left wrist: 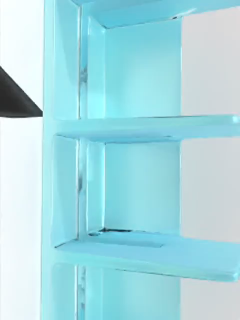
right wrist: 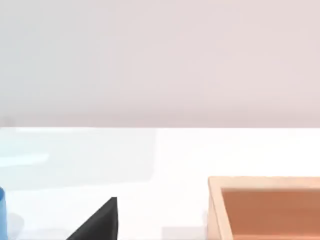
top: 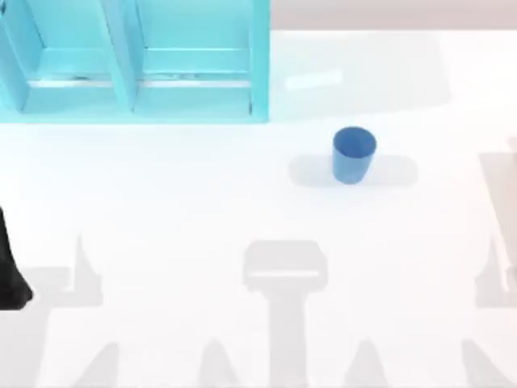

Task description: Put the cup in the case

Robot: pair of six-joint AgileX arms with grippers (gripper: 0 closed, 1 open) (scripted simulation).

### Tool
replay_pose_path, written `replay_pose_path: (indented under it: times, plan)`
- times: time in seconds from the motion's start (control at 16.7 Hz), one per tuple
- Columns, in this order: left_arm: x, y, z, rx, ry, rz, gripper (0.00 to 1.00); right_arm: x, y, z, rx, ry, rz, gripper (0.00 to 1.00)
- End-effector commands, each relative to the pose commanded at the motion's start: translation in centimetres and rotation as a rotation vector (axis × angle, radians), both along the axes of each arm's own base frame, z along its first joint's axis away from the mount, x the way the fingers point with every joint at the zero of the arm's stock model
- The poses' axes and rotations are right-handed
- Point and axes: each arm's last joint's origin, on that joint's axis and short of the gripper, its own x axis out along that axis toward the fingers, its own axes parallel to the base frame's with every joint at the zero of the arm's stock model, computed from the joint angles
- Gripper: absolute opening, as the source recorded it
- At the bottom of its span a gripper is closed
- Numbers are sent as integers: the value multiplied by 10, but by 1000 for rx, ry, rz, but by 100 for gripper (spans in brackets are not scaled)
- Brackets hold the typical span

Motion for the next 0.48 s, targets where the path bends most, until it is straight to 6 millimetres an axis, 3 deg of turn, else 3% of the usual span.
replay_pose_path:
  times: [0.24,0.48]
  plan:
    - [0,0,0,0,0,0,100,0,1,4,15,25,7,100]
    - [0,0,0,0,0,0,100,3,5,35,93,156,37,100]
